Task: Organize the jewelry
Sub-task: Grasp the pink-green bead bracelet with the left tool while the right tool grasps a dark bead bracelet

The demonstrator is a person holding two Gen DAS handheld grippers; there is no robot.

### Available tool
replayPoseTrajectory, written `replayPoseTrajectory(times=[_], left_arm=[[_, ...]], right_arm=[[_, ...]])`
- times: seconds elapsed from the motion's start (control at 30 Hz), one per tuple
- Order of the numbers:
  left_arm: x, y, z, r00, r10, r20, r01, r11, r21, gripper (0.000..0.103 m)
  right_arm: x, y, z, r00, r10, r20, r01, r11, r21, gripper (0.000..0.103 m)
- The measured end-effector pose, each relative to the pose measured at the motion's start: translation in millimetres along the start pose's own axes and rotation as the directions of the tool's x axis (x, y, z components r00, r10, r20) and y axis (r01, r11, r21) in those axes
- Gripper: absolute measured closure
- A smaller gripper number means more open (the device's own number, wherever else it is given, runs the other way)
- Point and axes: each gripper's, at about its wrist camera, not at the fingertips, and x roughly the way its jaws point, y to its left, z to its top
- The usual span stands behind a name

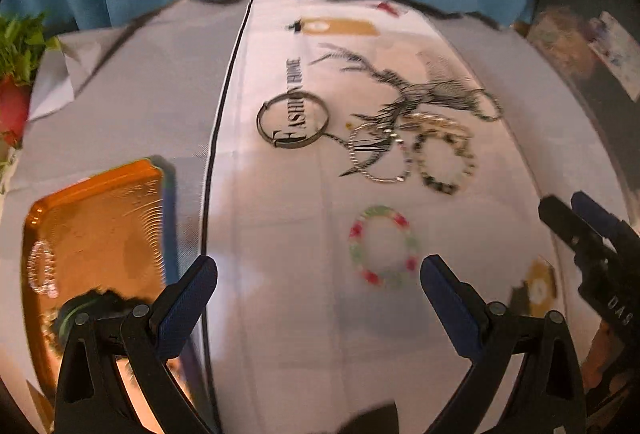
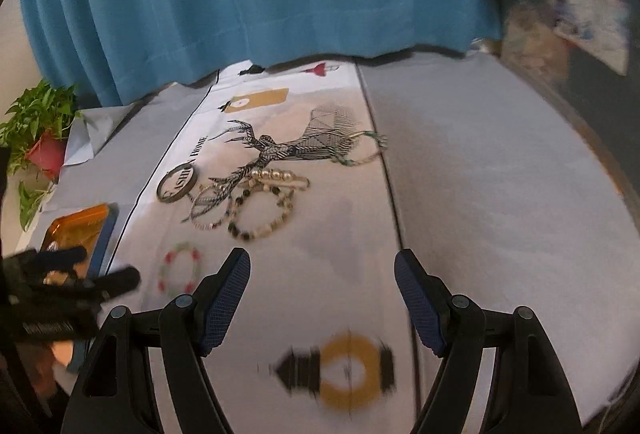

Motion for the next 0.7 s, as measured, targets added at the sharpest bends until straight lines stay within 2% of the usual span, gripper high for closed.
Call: replayPoseTrajectory(times=[0.13, 0.27, 0.3, 0.37, 0.57, 0.63, 0.67, 0.7], left_arm=[[23.8, 6.2, 7.4, 0.999, 0.023, -0.034, -0.024, 0.999, -0.034, 0.002], [44.5, 4.7, 8.9, 0.997, 0.043, -0.067, -0.044, 0.999, 0.0, 0.0], [44.6, 5.2, 8.5, 0.998, 0.04, -0.046, -0.04, 0.999, 0.002, 0.0], [46.3, 6.0, 6.0, 0.999, 0.032, -0.019, -0.032, 0.999, 0.016, 0.0], [47.5, 5.7, 0.7, 1.0, 0.027, 0.008, -0.027, 0.999, 0.029, 0.0], [45.9, 5.5, 2.0, 1.0, 0.027, -0.009, -0.027, 0.999, 0.03, 0.003], [43.3, 5.0, 1.8, 0.999, 0.023, -0.027, -0.022, 0.999, 0.032, 0.016], [35.9, 2.5, 0.4, 1.0, 0.011, -0.026, -0.01, 0.999, 0.049, 0.031]], right_arm=[[39.9, 13.7, 17.6, 0.999, -0.019, -0.033, 0.017, 0.999, -0.05, 0.028], [79.5, 24.8, 27.0, 0.996, -0.031, -0.083, 0.025, 0.997, -0.079, 0.028], [87.6, 26.3, 26.6, 0.994, -0.042, -0.1, 0.033, 0.996, -0.086, 0.025], [97.0, 33.8, 22.7, 0.994, -0.094, -0.062, 0.082, 0.982, -0.17, 0.02], [103.0, 28.1, 21.9, 0.994, -0.086, -0.068, 0.075, 0.986, -0.147, 0.017], [103.5, 28.5, 21.4, 0.994, -0.089, -0.066, 0.078, 0.986, -0.149, 0.021], [101.5, 29.2, 20.9, 0.994, -0.087, -0.063, 0.077, 0.985, -0.154, 0.04], [98.6, 32.4, 19.4, 0.996, -0.072, -0.052, 0.062, 0.983, -0.173, 0.082]])
